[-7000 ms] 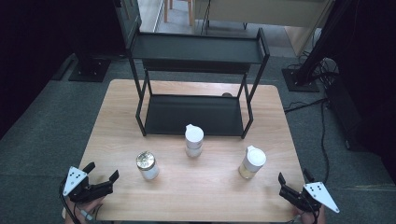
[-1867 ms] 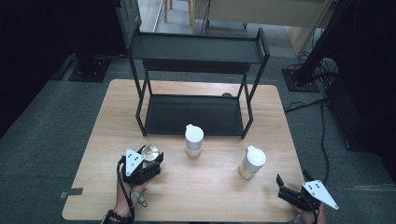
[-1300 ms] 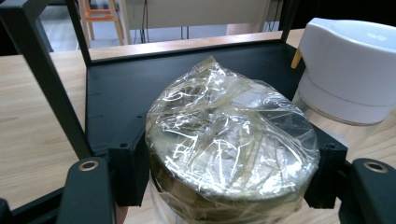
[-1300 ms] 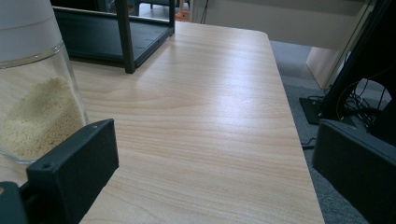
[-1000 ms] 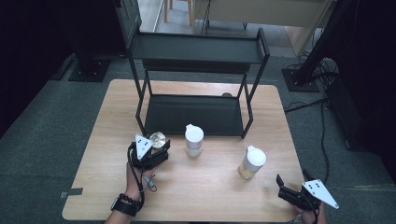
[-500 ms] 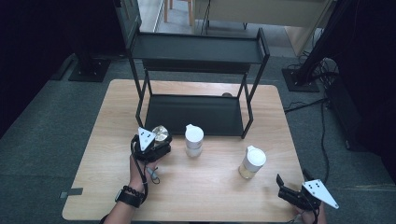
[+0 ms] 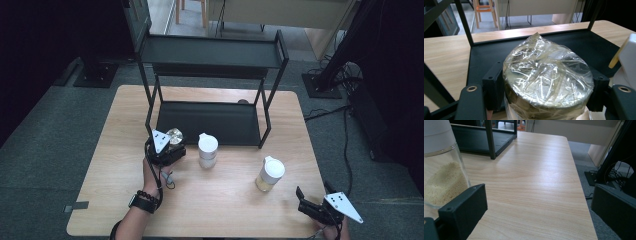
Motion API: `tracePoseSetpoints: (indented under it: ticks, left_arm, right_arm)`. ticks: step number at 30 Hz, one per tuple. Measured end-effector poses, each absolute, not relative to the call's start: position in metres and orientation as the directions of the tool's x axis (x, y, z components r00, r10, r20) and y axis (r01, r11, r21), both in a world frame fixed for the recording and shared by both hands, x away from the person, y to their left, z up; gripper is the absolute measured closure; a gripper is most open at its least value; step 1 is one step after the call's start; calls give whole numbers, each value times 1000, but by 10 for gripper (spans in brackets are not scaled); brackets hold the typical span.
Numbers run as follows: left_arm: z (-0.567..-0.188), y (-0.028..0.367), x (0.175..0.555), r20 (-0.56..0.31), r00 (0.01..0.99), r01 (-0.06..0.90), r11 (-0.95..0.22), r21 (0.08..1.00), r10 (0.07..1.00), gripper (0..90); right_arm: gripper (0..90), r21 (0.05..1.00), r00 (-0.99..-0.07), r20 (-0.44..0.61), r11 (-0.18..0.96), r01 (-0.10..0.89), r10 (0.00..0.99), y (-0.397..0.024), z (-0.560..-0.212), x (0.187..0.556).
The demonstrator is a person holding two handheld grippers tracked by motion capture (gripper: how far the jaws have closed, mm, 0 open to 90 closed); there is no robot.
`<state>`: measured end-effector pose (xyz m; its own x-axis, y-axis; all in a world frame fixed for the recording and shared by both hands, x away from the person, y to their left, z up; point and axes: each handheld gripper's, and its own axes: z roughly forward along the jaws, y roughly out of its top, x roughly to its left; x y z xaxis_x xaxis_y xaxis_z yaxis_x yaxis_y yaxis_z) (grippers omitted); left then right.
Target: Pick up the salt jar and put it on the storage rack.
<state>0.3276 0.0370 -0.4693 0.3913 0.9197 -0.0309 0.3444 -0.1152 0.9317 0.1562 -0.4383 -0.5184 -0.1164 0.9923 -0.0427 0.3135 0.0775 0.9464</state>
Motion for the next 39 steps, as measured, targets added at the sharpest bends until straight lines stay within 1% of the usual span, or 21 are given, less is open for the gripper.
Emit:
tracePoseSetpoints:
  ticks: [9,18,31,35,39]
  left_arm:
    - [-467,31,340,-38,384,344,-105,933,923,322]
    - [-461,27,350,-19,379,337,-118,934,925,324]
    - [-458,23,375,-31,351,342,-98,935,936,327]
    - [-459,23,383,-48,338,353,-80,932,940,327]
    - [-459,20,388,-36,339,350,-91,932,940,328]
  right_arm:
    - [1,947,-116,-39,74,314,992,-438,-518,156]
    - [1,947,-115,-38,73,312,993,-439,-518,156]
    - [1,948,-108,-31,63,313,994,-439,-518,156]
    - [1,948,-108,-31,64,312,994,-439,-518,156]
    - [1,949,-103,-29,60,310,994,-440,-518,156]
